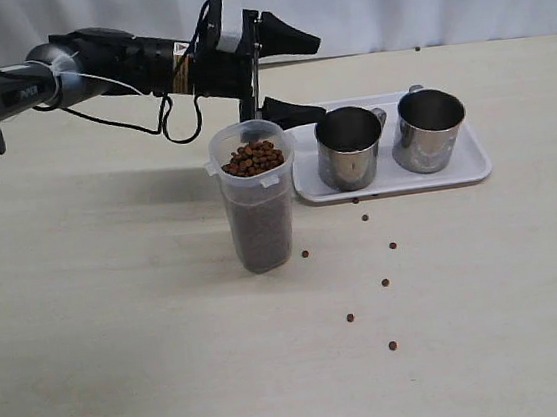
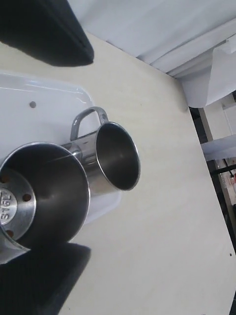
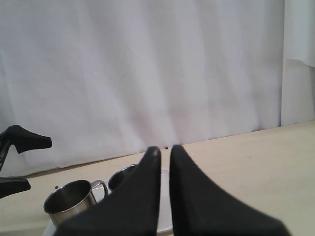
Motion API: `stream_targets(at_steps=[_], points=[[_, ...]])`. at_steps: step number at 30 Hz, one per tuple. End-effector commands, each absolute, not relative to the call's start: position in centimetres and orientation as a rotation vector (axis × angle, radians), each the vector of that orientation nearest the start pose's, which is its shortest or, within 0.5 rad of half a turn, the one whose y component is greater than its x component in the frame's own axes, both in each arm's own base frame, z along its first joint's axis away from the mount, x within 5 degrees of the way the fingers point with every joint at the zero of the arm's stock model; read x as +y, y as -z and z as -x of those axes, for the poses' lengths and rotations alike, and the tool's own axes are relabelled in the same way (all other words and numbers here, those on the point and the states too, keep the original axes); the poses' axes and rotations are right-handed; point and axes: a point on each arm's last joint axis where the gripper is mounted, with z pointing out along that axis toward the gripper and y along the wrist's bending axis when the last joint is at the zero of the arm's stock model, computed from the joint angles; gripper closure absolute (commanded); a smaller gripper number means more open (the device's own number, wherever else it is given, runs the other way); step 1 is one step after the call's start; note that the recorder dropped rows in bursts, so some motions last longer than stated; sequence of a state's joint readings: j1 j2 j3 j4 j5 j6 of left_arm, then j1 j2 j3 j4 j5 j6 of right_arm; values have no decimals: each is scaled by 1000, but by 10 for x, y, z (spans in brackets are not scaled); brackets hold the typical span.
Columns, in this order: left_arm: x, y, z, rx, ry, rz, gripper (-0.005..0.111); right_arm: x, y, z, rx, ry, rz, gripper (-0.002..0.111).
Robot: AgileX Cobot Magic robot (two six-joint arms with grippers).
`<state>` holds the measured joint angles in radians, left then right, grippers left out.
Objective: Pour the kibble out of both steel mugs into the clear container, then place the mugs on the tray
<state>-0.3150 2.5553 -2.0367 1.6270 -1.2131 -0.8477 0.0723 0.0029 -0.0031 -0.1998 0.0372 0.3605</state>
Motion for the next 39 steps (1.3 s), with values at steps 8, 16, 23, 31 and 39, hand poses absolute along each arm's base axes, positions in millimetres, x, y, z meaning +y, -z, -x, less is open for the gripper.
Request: stream_targets(at_steps=[8, 16, 23, 31, 39], points=[[-224, -155, -474, 1042, 813, -1572, 63, 3, -210, -56, 1523, -180, -82, 103], [-208, -157, -481, 1064, 790, -1548, 65, 3, -210, -56, 1523, -180, -82, 103], [-139, -208, -499, 1400, 911, -1251, 107, 3, -210, -56, 1523, -180, -82, 103], [-68, -262, -495, 1666, 985, -947, 107, 3, -210, -56, 1523, -180, -82, 103], [-29, -283, -457, 1818, 759, -689, 107, 3, -210, -56, 1523, -180, -82, 103]])
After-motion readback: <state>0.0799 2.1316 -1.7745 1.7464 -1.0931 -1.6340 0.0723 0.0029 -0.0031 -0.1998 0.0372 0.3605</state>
